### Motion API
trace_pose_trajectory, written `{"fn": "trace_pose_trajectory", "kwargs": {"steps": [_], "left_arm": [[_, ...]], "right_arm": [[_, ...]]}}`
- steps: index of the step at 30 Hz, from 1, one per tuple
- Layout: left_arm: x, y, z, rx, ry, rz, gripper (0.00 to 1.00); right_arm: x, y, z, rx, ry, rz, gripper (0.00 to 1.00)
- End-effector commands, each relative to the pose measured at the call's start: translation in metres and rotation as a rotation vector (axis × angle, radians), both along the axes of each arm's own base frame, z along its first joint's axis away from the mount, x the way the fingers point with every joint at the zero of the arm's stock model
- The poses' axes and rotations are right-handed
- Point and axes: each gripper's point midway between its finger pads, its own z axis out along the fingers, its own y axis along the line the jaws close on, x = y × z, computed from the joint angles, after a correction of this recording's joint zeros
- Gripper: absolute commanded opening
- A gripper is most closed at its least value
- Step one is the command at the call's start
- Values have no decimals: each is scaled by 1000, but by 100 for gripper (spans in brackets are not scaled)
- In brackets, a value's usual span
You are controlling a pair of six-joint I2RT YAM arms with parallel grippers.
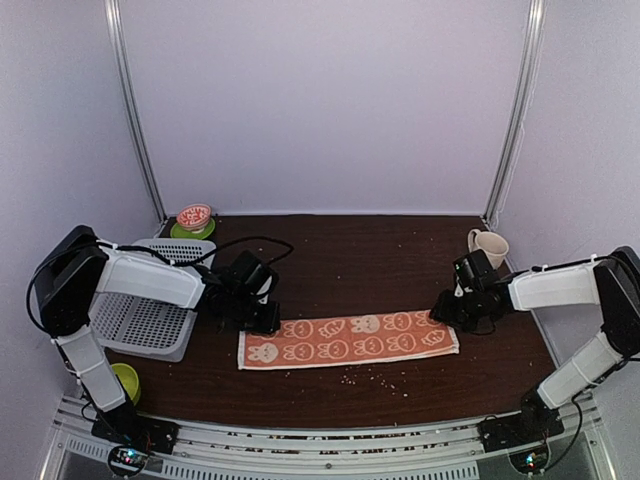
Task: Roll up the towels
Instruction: Smooth out the towel at the center of the board, then pick up the towel from the center of the board.
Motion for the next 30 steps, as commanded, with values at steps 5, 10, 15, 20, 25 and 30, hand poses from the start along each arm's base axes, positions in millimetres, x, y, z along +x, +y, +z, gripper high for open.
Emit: {"fn": "trace_pose_trajectory", "kwargs": {"steps": [5,10,15,20,25,30], "left_arm": [[0,-7,22,-33,-45,-62,22],[8,-24,73,-110,-126,-120,32],[20,-39,93,-169,-180,-128,31],[26,-50,94,-218,-190,-127,30],[27,-52,92,-227,-190,-119,29],[27,-53,95,-243,-201,-122,29]], "right_arm": [[-10,-5,37,13,-48,33,58],[-37,-13,56,-7,-45,77,57],[-70,-16,35,-1,26,65,54],[-74,-34,25,26,-11,-95,57],[-79,-37,8,1,79,-139,55],[-90,-39,-5,-13,152,-142,53]]}}
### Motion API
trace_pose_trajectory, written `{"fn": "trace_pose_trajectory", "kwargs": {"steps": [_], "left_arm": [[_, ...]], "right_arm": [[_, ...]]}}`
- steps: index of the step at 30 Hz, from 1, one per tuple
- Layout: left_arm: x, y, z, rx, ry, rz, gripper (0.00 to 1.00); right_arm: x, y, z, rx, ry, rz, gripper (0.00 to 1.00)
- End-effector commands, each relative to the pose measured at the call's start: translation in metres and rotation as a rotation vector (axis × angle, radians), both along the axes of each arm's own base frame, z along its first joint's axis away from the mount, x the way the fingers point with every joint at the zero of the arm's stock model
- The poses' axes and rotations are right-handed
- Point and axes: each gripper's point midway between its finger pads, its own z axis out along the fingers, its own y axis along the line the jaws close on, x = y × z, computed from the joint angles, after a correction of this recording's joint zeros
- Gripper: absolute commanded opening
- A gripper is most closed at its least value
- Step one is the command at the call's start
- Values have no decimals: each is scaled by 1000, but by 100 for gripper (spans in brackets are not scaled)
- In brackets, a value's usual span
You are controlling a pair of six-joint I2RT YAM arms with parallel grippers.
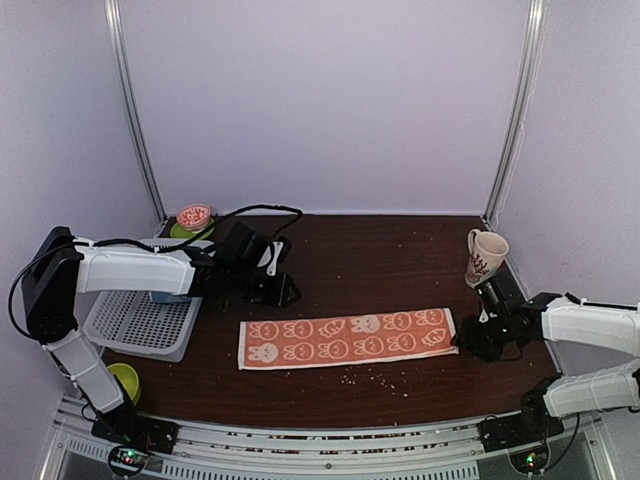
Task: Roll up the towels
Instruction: Pick up the towel from the center of the board.
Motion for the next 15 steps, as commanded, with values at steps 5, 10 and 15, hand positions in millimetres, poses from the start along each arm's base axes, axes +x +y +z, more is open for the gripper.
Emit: {"fn": "trace_pose_trajectory", "kwargs": {"steps": [5,10,15], "left_arm": [[5,-13,8,-72,-33,-17,29],[3,-17,2,-89,-24,-33,28],[0,-17,-5,-86,-10,-42,28]], "right_arm": [[-16,-17,-14,-108,113,-21,51],[-8,-17,-6,-124,92,-24,53],[-12,-13,-14,-223,190,57,53]]}}
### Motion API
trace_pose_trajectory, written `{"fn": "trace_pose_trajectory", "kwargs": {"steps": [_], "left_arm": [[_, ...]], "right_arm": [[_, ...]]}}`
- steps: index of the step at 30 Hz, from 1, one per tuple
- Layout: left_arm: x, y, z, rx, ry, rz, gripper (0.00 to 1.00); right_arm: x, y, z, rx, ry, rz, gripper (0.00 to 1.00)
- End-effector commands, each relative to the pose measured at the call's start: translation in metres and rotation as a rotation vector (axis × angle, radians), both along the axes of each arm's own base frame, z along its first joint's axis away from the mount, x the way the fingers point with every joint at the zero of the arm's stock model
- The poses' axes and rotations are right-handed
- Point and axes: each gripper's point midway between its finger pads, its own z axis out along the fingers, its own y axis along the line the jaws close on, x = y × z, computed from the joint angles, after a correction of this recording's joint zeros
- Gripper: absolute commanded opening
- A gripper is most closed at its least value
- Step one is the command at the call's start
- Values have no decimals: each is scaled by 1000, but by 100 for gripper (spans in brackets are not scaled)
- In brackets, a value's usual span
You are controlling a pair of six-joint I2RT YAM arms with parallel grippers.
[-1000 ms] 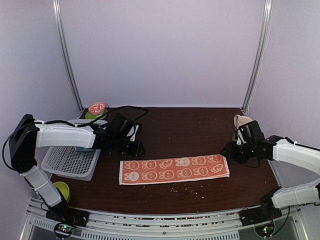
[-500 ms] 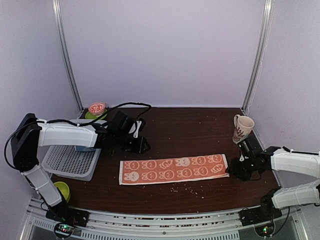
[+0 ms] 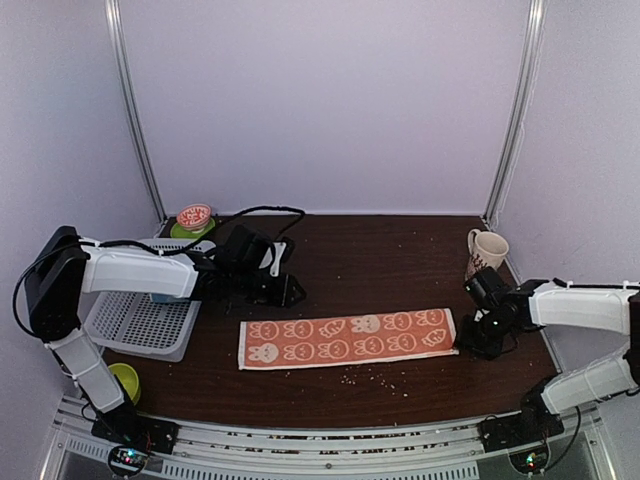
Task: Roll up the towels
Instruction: Pick up the towel from the center of the board.
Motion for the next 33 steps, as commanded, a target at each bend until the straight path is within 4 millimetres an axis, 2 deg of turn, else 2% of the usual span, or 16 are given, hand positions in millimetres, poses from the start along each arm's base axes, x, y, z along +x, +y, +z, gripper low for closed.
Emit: {"fn": "trace_pose_trajectory", "kwargs": {"steps": [1,6,8,12,19,21,27,29,33], "left_arm": [[-1,-6,-6,-29,1,-17,28],[-5,-6,-9,-64,7,-14,28],[-6,-7,-10,-74,13,-17,28],[-9,-8,-14,-82,26,-29,28],[-12,-9,-15,-92,36,-34,28],[-11,-9,-15,-93,36,-34,28],[-12,-12,-12,-111,40,-42,28],[-13,-13,-10,-117,40,-45,28],[-14,-13,-9,-119,37,-45,27]], "right_arm": [[-7,-4,-8,-128,98,71,52],[4,5,5,-163,90,99,54],[4,8,4,-194,120,127,54],[-13,-10,-12,-299,233,173,53],[-27,-52,-4,-383,297,114,50],[-26,-57,3,-385,286,96,50],[9,-33,35,-252,119,24,56],[12,-31,32,-233,118,-3,57],[4,-27,13,-164,131,-62,56]]}}
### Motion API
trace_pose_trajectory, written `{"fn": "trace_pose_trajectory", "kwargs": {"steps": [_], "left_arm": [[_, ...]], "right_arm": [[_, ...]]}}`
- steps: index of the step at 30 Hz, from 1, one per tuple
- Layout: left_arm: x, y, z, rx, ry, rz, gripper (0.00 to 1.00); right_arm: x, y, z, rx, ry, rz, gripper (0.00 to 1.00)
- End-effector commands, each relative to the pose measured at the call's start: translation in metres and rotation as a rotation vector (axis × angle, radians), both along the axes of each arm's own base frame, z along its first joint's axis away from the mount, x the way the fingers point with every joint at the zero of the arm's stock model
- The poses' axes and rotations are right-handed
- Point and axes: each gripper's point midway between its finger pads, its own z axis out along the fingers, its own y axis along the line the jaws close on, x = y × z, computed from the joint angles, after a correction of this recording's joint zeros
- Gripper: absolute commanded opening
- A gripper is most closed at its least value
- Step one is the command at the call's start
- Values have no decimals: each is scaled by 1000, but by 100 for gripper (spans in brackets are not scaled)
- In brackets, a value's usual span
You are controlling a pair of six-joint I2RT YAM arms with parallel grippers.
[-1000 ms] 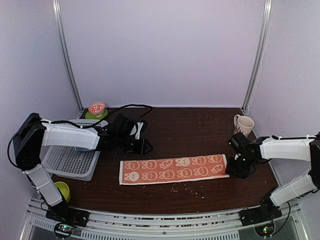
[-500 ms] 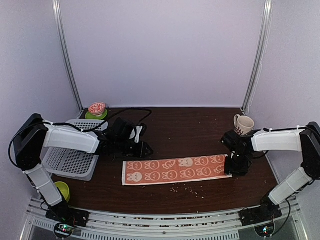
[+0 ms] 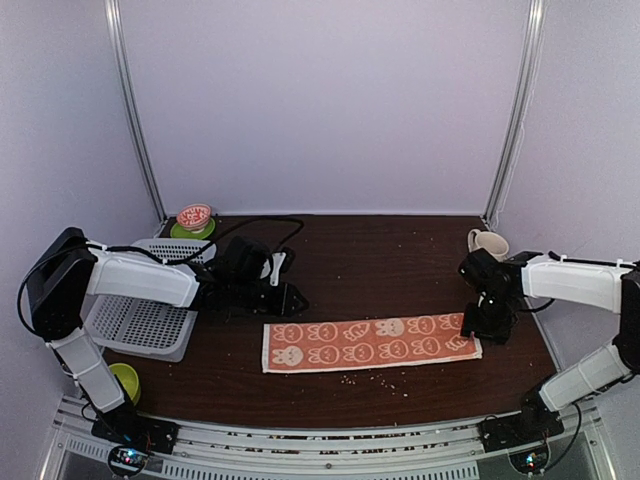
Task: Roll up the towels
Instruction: Pick up the towel from the center of the board.
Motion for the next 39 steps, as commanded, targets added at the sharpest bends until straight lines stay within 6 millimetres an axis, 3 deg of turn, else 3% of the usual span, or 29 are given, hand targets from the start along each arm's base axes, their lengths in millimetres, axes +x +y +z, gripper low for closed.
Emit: {"fn": "trace_pose_trajectory", "kwargs": {"steps": [1,5,9,18,22,25,32,39], "left_arm": [[1,-6,8,-41,-21,-8,27],[1,-7,9,-46,-21,-9,27],[1,-7,9,-44,-20,-9,27],[1,-7,11,-44,-26,-8,27],[0,-5,9,-38,-22,-6,27],[0,-4,9,-34,-21,-7,27],[0,0,8,-8,-13,6,26],[-5,11,-2,58,15,25,26]], "right_arm": [[-9,3,-19,65,8,-91,56],[-22,3,-38,81,45,-118,54],[-24,3,-42,80,63,-121,50],[-28,16,-54,114,177,-67,21],[-25,9,-49,82,142,-77,9],[-16,1,-34,39,82,-64,0],[16,-13,31,-58,-115,26,0],[28,3,96,-77,-322,208,0]]}}
